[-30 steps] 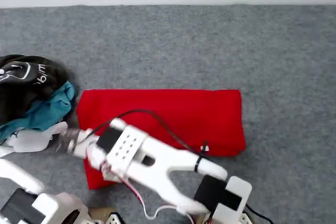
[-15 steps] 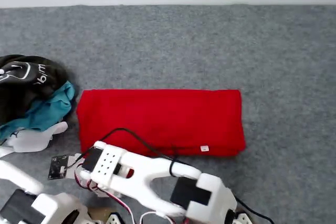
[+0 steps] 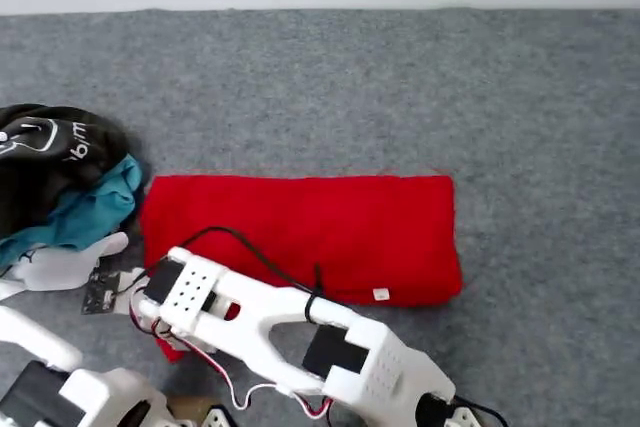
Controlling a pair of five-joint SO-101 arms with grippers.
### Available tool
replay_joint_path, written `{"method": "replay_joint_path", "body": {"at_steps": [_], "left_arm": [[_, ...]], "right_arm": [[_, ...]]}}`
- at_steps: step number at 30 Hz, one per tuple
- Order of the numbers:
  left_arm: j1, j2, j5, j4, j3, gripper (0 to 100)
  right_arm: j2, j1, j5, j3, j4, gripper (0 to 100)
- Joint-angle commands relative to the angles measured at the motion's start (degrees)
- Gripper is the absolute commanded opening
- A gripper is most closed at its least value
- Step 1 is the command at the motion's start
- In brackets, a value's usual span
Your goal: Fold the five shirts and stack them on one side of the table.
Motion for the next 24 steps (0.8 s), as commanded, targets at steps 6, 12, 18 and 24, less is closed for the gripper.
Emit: {"method": "replay_joint_path", "body": {"at_steps": [6, 12, 18, 24], "left_arm": [[-0.35, -3.6, -0.44, 0.62, -2.51, 2], [-0.09, -3.16, -0.44, 0.53, -2.51, 2], [0.62, -3.08, -0.26, 0.09, -2.42, 2], [2.02, -3.16, -0.26, 0.09, -0.92, 2]], "right_arm": [[-5.49, 4.62, 3.25, -0.88, 0.4, 1.0], [-10.15, 11.21, 4.75, -1.67, -0.13, 1.0], [-8.4, 14.46, 6.51, -8.44, -0.22, 1.0], [-3.21, 16.84, 6.51, -17.05, 0.4, 1.4]]}}
